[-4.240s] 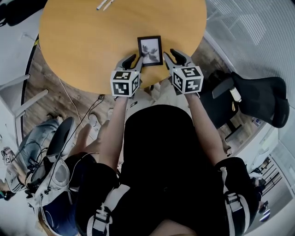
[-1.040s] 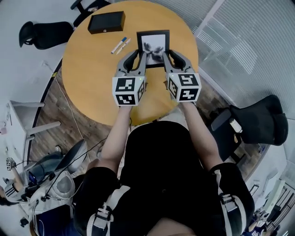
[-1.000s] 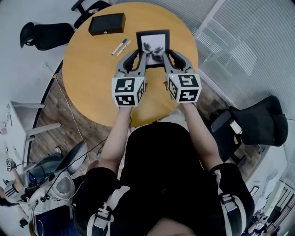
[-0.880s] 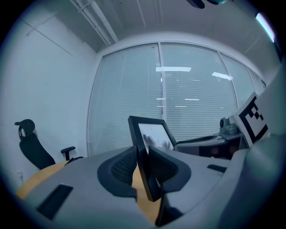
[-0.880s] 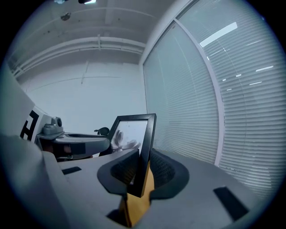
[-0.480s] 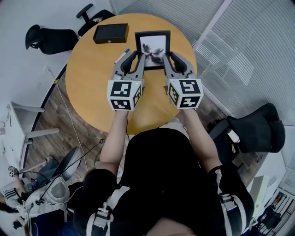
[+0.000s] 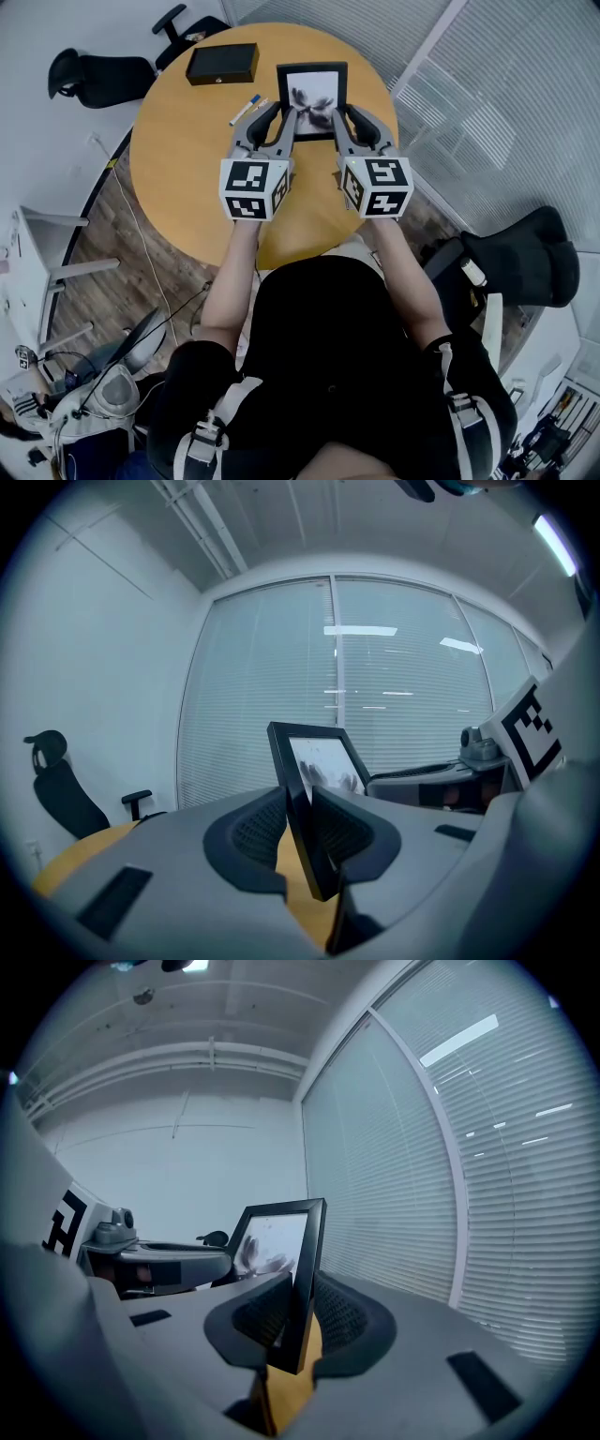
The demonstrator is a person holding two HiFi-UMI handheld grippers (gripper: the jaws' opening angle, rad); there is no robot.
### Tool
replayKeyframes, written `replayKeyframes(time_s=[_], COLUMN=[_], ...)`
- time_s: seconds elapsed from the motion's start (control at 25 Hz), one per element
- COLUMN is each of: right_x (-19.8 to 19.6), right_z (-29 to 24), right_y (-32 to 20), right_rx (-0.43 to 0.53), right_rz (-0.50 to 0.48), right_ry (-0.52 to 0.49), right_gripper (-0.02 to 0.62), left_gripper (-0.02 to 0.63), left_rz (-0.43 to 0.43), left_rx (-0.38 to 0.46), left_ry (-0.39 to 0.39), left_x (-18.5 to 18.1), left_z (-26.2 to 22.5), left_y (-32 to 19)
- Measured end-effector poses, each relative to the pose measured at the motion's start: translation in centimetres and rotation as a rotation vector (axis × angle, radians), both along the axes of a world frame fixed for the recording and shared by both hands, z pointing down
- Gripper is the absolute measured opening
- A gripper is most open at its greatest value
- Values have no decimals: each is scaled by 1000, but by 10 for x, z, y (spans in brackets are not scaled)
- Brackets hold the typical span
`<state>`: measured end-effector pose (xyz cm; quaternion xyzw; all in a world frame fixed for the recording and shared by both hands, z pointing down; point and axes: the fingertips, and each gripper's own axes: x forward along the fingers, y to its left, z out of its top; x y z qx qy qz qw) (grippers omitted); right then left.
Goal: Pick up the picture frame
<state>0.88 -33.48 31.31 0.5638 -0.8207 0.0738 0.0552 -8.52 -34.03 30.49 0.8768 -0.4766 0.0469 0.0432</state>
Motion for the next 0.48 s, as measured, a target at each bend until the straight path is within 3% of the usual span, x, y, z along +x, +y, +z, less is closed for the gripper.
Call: replayKeyframes(time_s=[0.48], right_x=[6], right_z=[10], right_y=[1], right_rx=[-19], right_rz=[4], right_ry=[3], right_gripper=[89], left_gripper=[95], left_rz=[8], left_rx=[-20], left_ry=[-3], left_x=[6], left_z=[10], left_y=[0])
